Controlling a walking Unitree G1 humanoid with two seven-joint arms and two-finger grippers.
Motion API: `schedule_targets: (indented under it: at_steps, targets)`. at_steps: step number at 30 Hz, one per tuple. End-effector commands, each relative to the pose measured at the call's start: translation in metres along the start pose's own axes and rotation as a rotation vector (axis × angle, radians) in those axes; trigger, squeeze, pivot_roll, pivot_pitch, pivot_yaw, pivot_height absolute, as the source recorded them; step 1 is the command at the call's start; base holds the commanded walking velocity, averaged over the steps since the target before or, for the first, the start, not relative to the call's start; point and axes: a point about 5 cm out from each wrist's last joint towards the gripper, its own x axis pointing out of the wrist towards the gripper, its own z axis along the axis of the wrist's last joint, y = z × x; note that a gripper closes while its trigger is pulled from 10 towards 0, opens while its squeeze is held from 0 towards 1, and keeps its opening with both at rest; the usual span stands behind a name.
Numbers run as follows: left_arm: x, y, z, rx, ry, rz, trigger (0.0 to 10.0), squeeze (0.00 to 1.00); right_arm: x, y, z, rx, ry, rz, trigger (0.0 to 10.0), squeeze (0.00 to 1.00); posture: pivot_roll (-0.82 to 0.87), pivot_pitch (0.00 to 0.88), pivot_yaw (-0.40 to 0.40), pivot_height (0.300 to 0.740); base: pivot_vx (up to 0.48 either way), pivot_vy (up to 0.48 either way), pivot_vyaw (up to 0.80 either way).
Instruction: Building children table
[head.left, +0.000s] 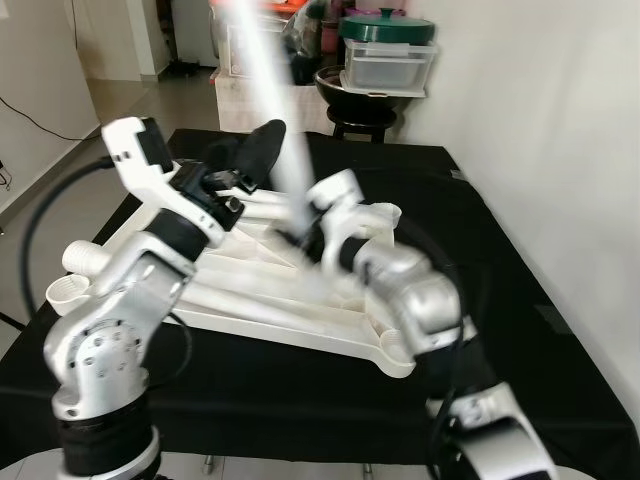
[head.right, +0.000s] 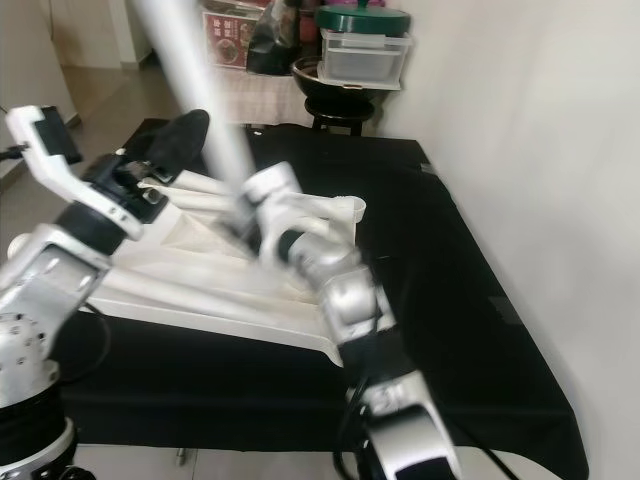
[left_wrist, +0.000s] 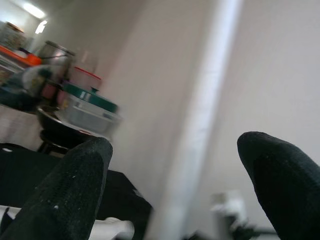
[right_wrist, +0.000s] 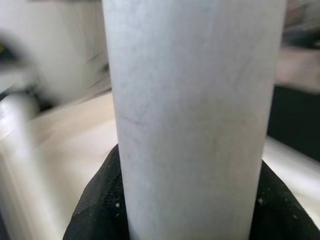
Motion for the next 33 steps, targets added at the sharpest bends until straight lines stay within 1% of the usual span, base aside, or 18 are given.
schedule_targets:
  at_steps: [1,3,4,5,6,8,9,10,11,14,15,16,17,18,22,26,30,33]
  targets:
    - [-0.004,-0.001,0.001,0.005,0.014,-0.021,10.0,1.00,-0.001,-0.008,0.001,0.054,-0.033,-0.050,0.0,0.00,-0.04,0.025,-0.064,0.740,0.000,0.000,0.00]
    - [-0.007,-0.001,0.003,0.017,0.017,-0.021,10.0,1.00,-0.003,-0.016,0.004,0.091,-0.067,-0.090,0.0,0.00,-0.04,0.028,-0.069,0.740,0.000,0.000,0.00]
    - [-0.011,0.000,0.002,0.029,0.023,-0.009,10.0,1.00,-0.006,-0.024,0.008,0.153,-0.119,-0.129,8.5,0.00,-0.04,0.029,-0.069,0.740,0.000,0.000,0.00]
    - [-0.018,0.004,-0.005,0.084,0.067,0.032,10.0,1.00,-0.011,-0.031,0.011,0.200,-0.175,-0.147,10.0,0.00,-0.03,0.038,-0.069,0.740,0.000,0.000,0.00]
    - [-0.018,0.004,-0.005,0.084,0.067,0.032,10.0,1.00,-0.011,-0.031,0.011,0.200,-0.175,-0.147,10.0,0.00,-0.03,0.038,-0.069,0.740,0.000,0.000,0.00]
    - [-0.032,0.013,-0.024,0.141,0.165,0.108,10.0,1.00,-0.019,-0.037,0.015,0.242,-0.247,-0.149,10.0,0.00,-0.03,0.049,-0.070,0.740,0.000,0.000,0.00]
    - [-0.032,0.013,-0.024,0.141,0.165,0.108,10.0,1.00,-0.019,-0.037,0.015,0.242,-0.247,-0.149,10.0,0.00,-0.03,0.049,-0.070,0.740,0.000,0.000,0.00]
    - [-0.040,0.016,-0.035,0.170,0.217,0.137,10.0,0.00,-0.023,-0.036,0.017,0.230,-0.280,-0.120,10.0,0.00,-0.04,0.059,-0.068,0.740,0.000,0.000,0.00]
    - [-0.040,0.016,-0.035,0.170,0.217,0.137,10.0,0.00,-0.023,-0.036,0.017,0.230,-0.280,-0.120,10.0,0.00,-0.04,0.059,-0.068,0.740,0.000,0.000,0.00]
    - [-0.071,0.019,-0.077,0.241,0.394,0.215,10.0,0.00,-0.034,-0.029,0.016,0.185,-0.327,-0.026,10.0,0.00,-0.04,0.084,-0.067,0.740,0.000,0.000,0.00]
    - [-0.071,0.019,-0.077,0.241,0.394,0.215,10.0,0.00,-0.034,-0.029,0.016,0.185,-0.327,-0.026,10.0,0.00,-0.04,0.084,-0.067,0.740,0.000,0.000,0.00]
    - [-0.082,0.016,-0.091,0.264,0.443,0.235,10.0,0.00,-0.037,-0.026,0.012,0.182,-0.328,0.023,10.0,0.00,-0.04,0.086,-0.067,0.740,0.000,0.000,0.00]
    - [-0.082,0.016,-0.091,0.264,0.443,0.235,10.0,0.00,-0.037,-0.026,0.012,0.182,-0.328,0.023,10.0,0.00,-0.04,0.086,-0.067,0.740,0.000,0.000,0.00]
    - [-0.089,0.013,-0.101,0.264,0.478,0.253,10.0,0.00,-0.041,-0.015,0.007,0.151,-0.320,0.104,10.0,0.00,-0.04,0.097,-0.069,0.740,0.000,0.000,0.00]
    - [-0.093,0.008,-0.105,0.232,0.486,0.242,10.0,0.00,-0.044,-0.005,0.003,0.116,-0.308,0.167,10.0,0.00,-0.05,0.104,-0.068,0.740,0.000,0.000,0.00]
    - [-0.104,-0.008,-0.115,0.237,0.567,0.144,10.0,0.00,-0.051,0.006,-0.008,0.082,-0.262,0.261,10.0,0.00,-0.05,0.128,-0.068,0.740,0.000,-0.480,0.00]
    - [-0.108,-0.014,-0.119,0.232,0.603,0.106,10.0,0.00,-0.055,0.007,-0.011,0.083,-0.245,0.313,10.0,0.00,-0.05,0.133,-0.067,0.740,0.000,-0.480,0.00]
    - [-0.116,-0.021,-0.126,0.277,0.655,0.045,10.0,0.00,-0.061,0.006,-0.017,0.028,-0.200,0.391,10.0,0.00,-0.05,0.144,-0.067,0.740,0.000,0.000,0.00]
